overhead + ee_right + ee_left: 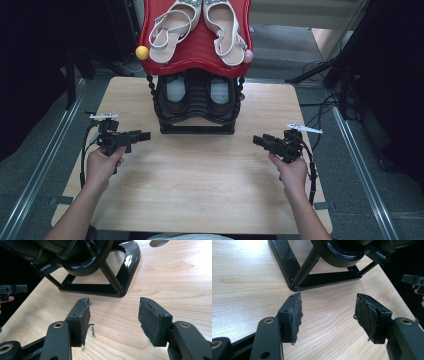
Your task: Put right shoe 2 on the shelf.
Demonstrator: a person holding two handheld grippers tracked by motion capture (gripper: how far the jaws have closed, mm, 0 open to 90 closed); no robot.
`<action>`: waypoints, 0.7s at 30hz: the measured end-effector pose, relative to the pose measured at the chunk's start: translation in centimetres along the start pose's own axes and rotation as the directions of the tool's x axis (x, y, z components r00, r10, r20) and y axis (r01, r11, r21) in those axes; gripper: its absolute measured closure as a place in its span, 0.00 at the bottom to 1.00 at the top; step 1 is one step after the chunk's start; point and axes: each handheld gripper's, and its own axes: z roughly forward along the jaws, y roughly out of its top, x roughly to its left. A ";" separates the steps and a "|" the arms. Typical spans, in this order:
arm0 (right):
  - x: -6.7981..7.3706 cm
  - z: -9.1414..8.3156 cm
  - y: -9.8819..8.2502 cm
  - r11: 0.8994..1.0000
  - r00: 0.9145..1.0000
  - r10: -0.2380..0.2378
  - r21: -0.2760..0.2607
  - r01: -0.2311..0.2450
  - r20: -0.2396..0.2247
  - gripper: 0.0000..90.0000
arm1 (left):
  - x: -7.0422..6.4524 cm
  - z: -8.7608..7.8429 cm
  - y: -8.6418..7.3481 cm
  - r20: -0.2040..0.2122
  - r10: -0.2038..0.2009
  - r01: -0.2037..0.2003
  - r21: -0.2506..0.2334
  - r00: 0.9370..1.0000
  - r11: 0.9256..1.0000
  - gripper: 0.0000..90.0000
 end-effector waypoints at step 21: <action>-0.1 0.8 -0.4 1.000 1.000 -0.028 0.014 0.028 0.008 0.37 | 0.1 0.2 0.1 -0.005 -0.001 0.001 0.010 1.000 1.000 0.41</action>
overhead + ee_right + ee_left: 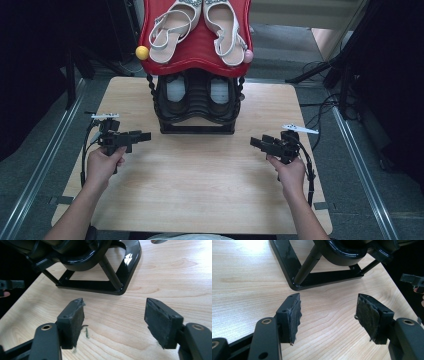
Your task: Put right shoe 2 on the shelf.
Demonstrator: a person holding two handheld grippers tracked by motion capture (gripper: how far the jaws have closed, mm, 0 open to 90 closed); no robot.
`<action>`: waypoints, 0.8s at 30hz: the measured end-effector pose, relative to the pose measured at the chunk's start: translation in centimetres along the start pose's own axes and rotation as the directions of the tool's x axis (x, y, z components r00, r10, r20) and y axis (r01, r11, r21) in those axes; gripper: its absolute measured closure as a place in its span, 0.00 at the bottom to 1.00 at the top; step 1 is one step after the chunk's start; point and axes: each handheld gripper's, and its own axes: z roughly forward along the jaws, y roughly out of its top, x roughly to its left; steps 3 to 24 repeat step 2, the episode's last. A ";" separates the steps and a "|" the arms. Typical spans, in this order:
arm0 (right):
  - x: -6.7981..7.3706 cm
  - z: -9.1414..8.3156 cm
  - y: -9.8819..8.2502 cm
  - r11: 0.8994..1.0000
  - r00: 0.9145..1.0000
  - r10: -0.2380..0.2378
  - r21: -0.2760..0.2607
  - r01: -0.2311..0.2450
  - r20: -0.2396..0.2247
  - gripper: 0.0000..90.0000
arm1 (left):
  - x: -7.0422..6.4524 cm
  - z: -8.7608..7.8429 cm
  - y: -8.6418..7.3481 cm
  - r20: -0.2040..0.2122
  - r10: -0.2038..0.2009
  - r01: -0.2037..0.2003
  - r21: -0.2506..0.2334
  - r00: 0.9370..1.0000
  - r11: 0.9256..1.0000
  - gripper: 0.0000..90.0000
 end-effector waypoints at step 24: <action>-0.1 0.1 0.0 1.000 1.000 0.001 0.001 -0.001 -0.001 0.36 | 0.1 0.0 0.0 -0.002 -0.004 0.004 0.000 1.000 1.000 0.41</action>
